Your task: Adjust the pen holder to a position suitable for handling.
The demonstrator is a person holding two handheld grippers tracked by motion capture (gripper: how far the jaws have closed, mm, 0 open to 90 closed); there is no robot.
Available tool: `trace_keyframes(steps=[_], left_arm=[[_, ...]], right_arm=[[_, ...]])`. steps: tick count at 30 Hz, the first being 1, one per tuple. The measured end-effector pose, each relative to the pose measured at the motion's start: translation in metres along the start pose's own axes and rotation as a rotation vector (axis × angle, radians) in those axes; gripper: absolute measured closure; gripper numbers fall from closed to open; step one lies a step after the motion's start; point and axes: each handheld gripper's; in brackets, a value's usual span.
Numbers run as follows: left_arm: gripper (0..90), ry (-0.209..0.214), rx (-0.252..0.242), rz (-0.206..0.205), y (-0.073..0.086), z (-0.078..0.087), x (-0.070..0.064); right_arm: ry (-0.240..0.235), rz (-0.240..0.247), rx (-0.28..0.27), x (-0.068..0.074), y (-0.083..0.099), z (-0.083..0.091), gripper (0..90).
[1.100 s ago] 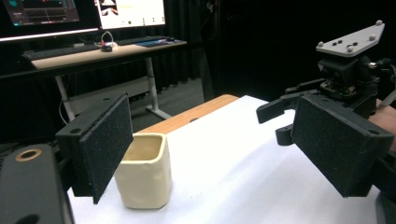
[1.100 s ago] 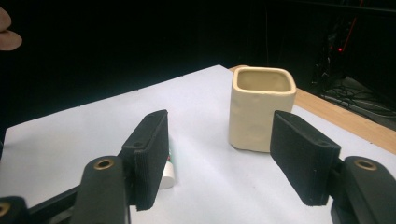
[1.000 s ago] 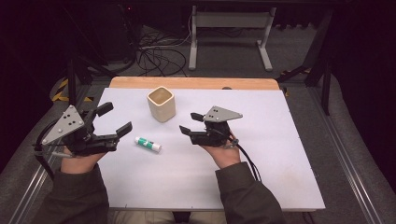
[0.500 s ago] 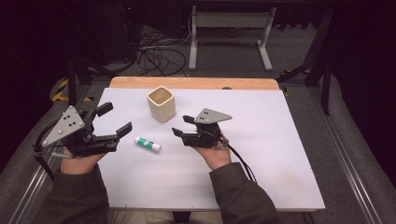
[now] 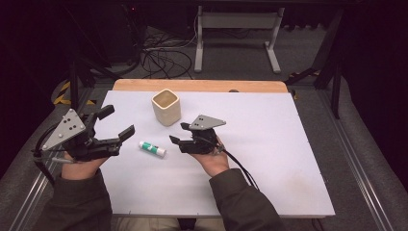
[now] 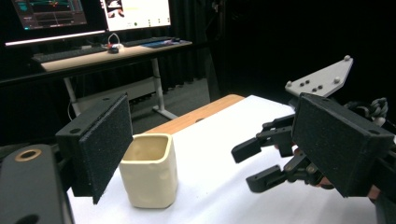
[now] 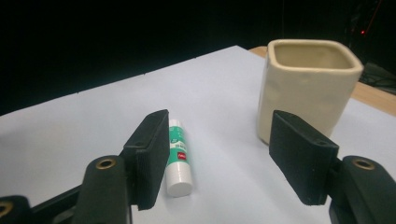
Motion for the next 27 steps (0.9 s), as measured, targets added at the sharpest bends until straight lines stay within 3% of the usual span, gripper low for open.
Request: trace_keyframes(steps=[27], left_arm=[[13.5,-0.004,0.015,0.008,0.002,-0.001,0.002]], right_arm=[[-0.047,-0.002,0.141,0.009,0.034,-0.047,39.4]])
Point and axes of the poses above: each handheld gripper's, and its own axes: z roughly backward along the jaws, y roughly out of its underside, x roughly to its left, and after that the axes turned 6 degrees about -x, right-handed
